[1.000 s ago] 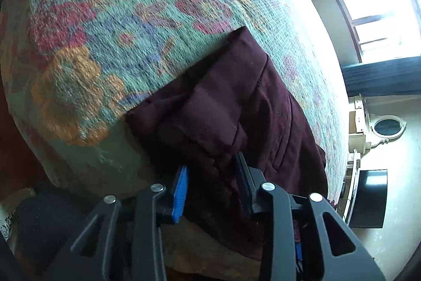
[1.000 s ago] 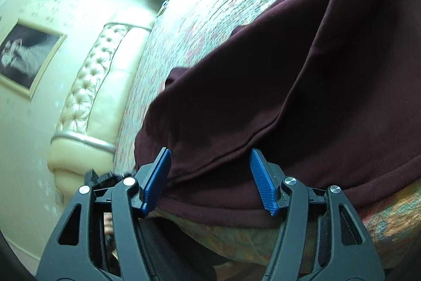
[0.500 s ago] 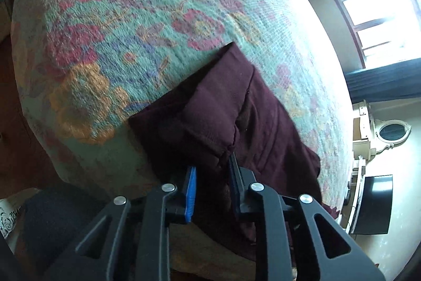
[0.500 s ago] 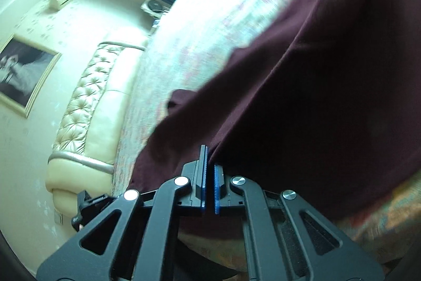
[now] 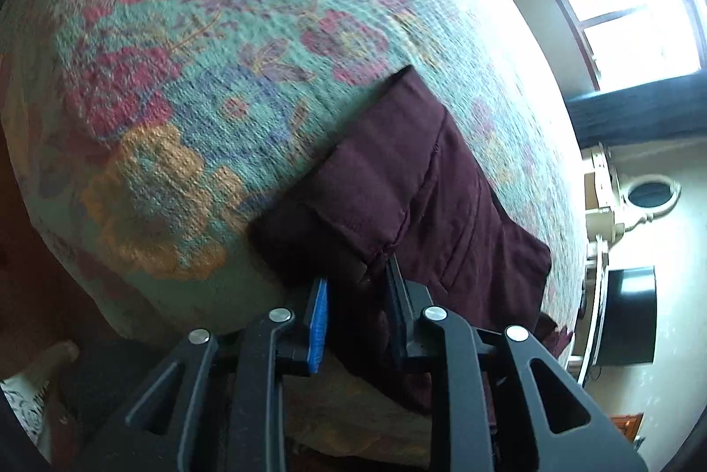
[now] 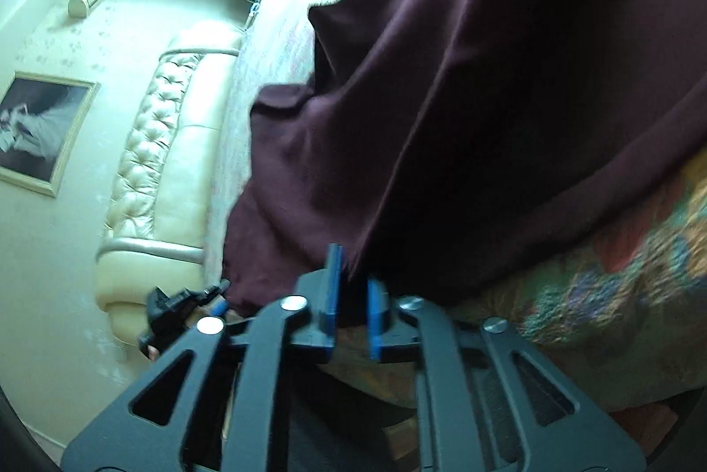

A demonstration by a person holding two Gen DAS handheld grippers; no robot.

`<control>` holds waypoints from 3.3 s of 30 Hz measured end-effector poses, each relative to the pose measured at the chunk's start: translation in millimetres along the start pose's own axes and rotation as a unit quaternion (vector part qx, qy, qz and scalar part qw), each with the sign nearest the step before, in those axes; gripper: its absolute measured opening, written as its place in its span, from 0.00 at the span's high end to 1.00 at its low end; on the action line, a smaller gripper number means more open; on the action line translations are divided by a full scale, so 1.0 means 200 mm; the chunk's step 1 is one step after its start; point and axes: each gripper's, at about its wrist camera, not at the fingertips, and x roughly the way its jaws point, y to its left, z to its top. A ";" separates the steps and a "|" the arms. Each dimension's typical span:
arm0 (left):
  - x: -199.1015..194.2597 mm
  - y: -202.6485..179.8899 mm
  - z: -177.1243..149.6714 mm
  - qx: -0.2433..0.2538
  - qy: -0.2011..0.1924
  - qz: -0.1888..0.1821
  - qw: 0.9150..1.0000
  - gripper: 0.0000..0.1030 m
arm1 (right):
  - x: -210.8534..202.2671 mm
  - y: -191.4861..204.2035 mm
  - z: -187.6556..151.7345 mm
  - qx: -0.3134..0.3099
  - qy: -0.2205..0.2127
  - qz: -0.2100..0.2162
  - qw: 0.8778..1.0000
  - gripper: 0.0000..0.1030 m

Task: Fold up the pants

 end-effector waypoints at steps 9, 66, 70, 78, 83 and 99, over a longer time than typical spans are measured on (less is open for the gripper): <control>-0.21 -0.09 -0.13 0.081 -0.049 0.105 0.990 0.61 | -0.90 -0.18 0.42 -0.011 -0.191 -0.098 0.977 0.56; 0.30 -0.55 -0.22 0.185 -0.081 0.088 0.975 0.11 | -0.53 -0.51 2.01 -0.011 -0.128 -0.493 0.860 0.84; 0.31 -0.56 -0.22 0.195 -0.082 0.093 0.973 0.11 | -0.75 -0.49 1.92 -0.006 -0.177 -0.414 0.893 0.91; 0.31 -0.55 -0.23 0.200 -0.084 0.092 0.972 0.11 | -1.45 -0.52 1.42 0.046 -0.308 -0.227 0.923 0.92; 0.32 -0.57 -0.25 0.211 -0.088 0.105 0.968 0.11 | -1.60 -0.86 1.13 0.107 -0.333 -0.200 0.915 0.93; 0.31 -0.55 -0.23 0.207 -0.082 0.089 0.971 0.11 | -1.71 -1.14 0.87 0.165 -0.357 -0.129 0.910 0.94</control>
